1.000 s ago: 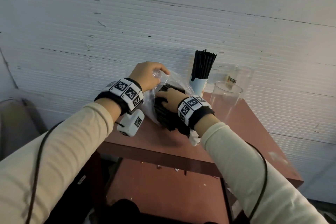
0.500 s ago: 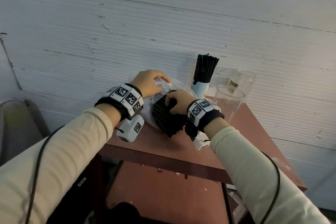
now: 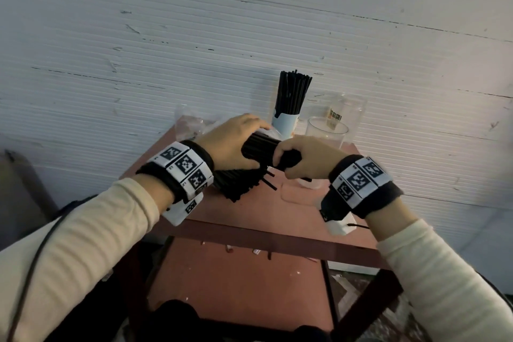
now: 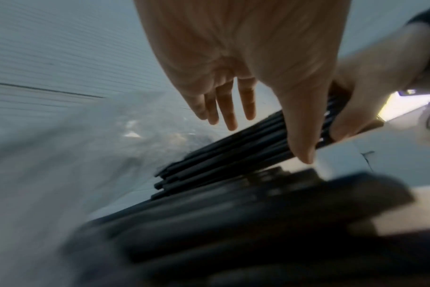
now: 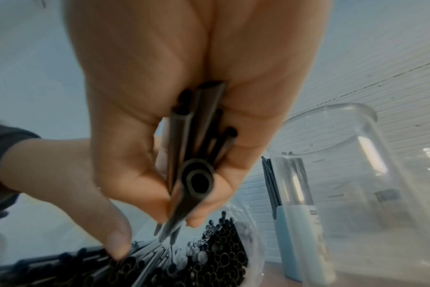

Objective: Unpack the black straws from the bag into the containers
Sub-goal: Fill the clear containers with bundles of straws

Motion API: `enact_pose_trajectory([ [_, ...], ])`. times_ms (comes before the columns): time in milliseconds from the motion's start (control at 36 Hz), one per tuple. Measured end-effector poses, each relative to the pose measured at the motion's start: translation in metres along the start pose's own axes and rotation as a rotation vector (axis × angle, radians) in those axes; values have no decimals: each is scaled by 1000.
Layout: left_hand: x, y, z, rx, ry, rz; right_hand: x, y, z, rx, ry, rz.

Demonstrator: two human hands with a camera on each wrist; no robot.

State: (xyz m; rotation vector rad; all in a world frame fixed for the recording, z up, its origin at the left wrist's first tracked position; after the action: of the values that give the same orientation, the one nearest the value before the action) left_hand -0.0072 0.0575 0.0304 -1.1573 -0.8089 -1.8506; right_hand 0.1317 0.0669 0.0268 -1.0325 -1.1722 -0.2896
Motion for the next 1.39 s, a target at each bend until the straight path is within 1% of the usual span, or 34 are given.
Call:
enact_pose_trajectory([
  [83,-20,18,14,-41,-109,48,0,2,-8,5,-5,-2],
  [139,-27,27,21,-48,-131,41,2,1,-14,15,3,8],
  [250,-33,42,29,-49,-121,73,10,-1,-28,64,27,18],
  [306,-30,47,32,-37,-80,56,17,2,-35,67,46,55],
  [361,-24,50,34,-25,-34,-12,28,1,-44,110,88,119],
  [417,-17,52,36,-6,8,-89,45,-4,-54,191,184,149],
  [472,-8,54,38,31,53,-185,66,-9,-66,251,342,167],
  [556,4,62,42,54,131,-366,92,-19,-81,333,561,254],
  [611,10,71,47,67,159,-448,104,-29,-88,399,650,306],
  [667,12,83,52,69,150,-523,113,-40,-94,454,719,341],
  [750,6,98,54,71,130,-671,118,-53,-97,526,787,295],
  [833,-17,101,50,122,84,-767,110,-51,-88,505,788,126],
  [889,-36,100,44,172,39,-846,96,-42,-78,440,721,50],
  [944,-52,98,39,225,6,-916,78,-30,-68,375,620,19],
  [1000,-62,97,35,263,-6,-963,63,-22,-62,358,548,-4],
  [1028,-65,96,35,276,-4,-978,60,-19,-60,362,535,1],
  [1055,-65,95,36,284,3,-993,59,-18,-60,373,540,18],
  [1111,-63,94,37,299,19,-1001,63,-19,-62,408,602,62],
  [1167,-55,97,38,277,28,-1019,69,-21,-65,430,685,87],
  [1194,-52,98,39,262,27,-1030,70,-21,-66,430,704,94],
  [1222,-50,98,40,258,24,-1033,71,-20,-65,420,702,96],
  [1278,-54,96,39,277,-1,-1019,67,-17,-61,384,653,81],
  [1333,-63,93,37,302,-56,-987,62,-13,-58,367,617,78],
  [1389,-71,92,32,309,-113,-969,59,-11,-59,370,638,100],
])
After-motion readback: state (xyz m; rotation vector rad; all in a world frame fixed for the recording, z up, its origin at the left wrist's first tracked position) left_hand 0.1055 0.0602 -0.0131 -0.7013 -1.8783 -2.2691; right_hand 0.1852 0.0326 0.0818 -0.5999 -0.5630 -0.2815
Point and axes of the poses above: each hand's wrist, its own z-axis towards the middle knuckle, its own x-axis out of the back of the hand, y = z × x, the point moved 7 cm from there along z, towards the middle knuckle, and after that the axes turned 10 degrees about z, right-handed, at the moved point
